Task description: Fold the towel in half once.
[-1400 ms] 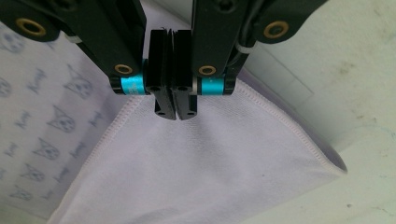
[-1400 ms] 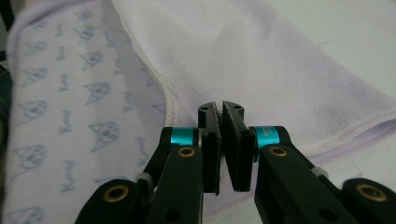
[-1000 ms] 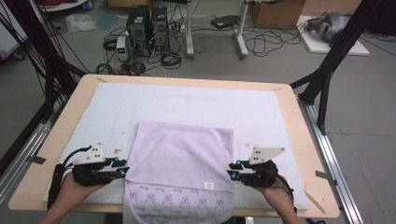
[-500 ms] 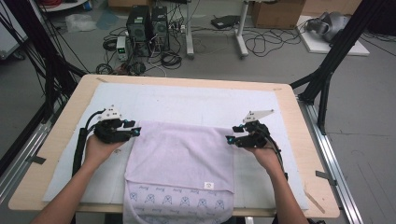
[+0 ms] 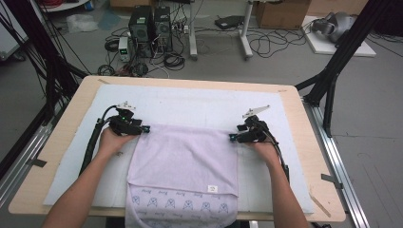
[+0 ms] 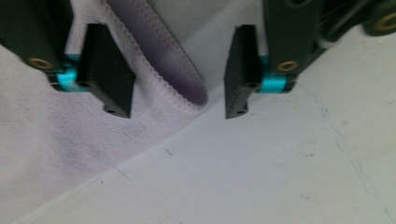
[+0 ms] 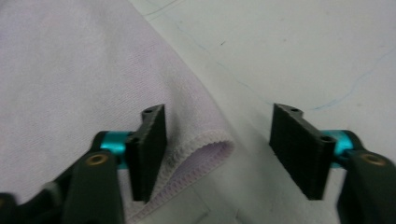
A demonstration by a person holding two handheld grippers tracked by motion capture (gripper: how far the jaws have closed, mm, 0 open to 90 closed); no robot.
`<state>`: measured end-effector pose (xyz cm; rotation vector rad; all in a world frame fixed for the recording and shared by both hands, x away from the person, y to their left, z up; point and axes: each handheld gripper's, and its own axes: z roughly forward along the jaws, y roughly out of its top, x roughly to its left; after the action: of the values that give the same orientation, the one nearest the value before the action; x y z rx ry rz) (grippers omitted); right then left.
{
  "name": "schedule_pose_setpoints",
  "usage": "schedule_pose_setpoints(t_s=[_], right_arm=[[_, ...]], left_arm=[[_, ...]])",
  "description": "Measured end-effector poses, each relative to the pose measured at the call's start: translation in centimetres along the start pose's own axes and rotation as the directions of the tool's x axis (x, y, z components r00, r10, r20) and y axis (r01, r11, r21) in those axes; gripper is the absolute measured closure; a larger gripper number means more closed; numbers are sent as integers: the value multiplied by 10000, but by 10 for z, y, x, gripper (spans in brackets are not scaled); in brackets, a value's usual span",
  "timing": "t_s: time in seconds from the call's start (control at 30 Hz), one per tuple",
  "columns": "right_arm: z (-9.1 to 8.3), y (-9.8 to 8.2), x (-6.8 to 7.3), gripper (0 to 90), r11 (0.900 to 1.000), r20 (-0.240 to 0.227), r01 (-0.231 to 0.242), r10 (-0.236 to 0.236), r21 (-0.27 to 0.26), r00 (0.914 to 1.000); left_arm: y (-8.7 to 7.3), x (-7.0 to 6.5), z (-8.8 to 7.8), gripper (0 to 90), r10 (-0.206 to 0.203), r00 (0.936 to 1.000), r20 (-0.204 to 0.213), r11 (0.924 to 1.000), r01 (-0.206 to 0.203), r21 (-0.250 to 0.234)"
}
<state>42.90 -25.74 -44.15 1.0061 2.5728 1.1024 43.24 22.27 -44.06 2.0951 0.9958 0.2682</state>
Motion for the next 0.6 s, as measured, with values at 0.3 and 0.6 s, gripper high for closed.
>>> schedule_pose_setpoints(t_s=[0.3, 0.6], right_arm=[[-5, 11, -4, 856, 9994, -510, 260, -271, -212, 9983], [-53, 92, -21, 862, 9908, 1134, 1123, -1034, -751, 9882]], left_arm=[[15, -4, -9, 833, 105, 9994, -325, 9979, -125, -630], [99, 9, -52, 842, 295, 9894, -1420, 9793, -571, -1942]])
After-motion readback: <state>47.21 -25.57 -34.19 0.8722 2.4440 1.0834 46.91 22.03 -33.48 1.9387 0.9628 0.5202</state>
